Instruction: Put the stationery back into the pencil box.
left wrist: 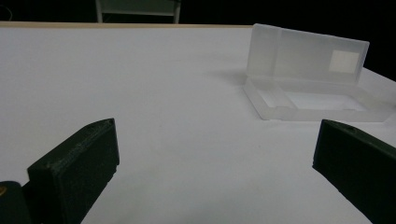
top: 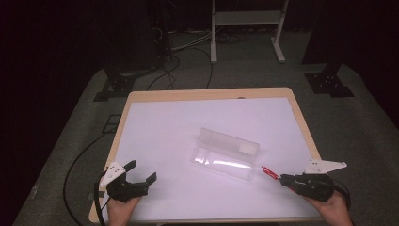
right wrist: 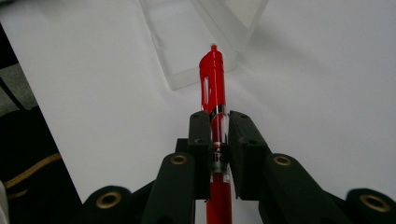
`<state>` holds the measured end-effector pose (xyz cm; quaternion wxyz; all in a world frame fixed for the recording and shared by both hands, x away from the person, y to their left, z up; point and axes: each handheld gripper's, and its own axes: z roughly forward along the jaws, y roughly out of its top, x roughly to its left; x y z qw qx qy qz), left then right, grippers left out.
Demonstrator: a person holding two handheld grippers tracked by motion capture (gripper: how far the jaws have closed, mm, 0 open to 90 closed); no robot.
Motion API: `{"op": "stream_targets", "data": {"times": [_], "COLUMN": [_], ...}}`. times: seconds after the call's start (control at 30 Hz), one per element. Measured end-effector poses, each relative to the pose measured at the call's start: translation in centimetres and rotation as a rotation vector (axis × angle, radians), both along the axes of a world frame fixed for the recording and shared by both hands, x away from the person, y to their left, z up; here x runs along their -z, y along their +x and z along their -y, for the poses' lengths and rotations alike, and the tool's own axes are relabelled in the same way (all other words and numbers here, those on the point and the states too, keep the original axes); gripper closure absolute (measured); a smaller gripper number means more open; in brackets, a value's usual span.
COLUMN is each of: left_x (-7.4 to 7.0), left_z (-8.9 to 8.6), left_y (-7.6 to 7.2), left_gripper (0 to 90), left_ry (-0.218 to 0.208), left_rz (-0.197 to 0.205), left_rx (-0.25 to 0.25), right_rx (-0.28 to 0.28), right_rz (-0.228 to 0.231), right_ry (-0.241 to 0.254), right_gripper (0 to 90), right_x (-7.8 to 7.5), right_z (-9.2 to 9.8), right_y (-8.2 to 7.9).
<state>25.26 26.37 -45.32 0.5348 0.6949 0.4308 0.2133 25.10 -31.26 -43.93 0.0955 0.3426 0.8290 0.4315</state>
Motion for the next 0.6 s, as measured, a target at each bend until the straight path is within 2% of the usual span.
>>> {"op": "stream_targets", "data": {"times": [0.43, 0.6], "left_x": [0.0, 0.0], "left_z": [-0.1, -0.1], "left_y": [0.0, 0.0], "left_gripper": [0.0, 0.0], "left_ry": [0.001, 0.0], "left_rz": [0.001, -0.001], "left_rx": [0.001, 0.001], "right_rx": [-0.072, -0.1], "right_rz": [0.007, 0.005], "right_ry": [0.035, 0.027], "right_gripper": [78.9, 78.9], "right_x": [-1.7, -1.9], "right_z": [-2.5, -3.6], "right_y": [1.4, 2.0]}}
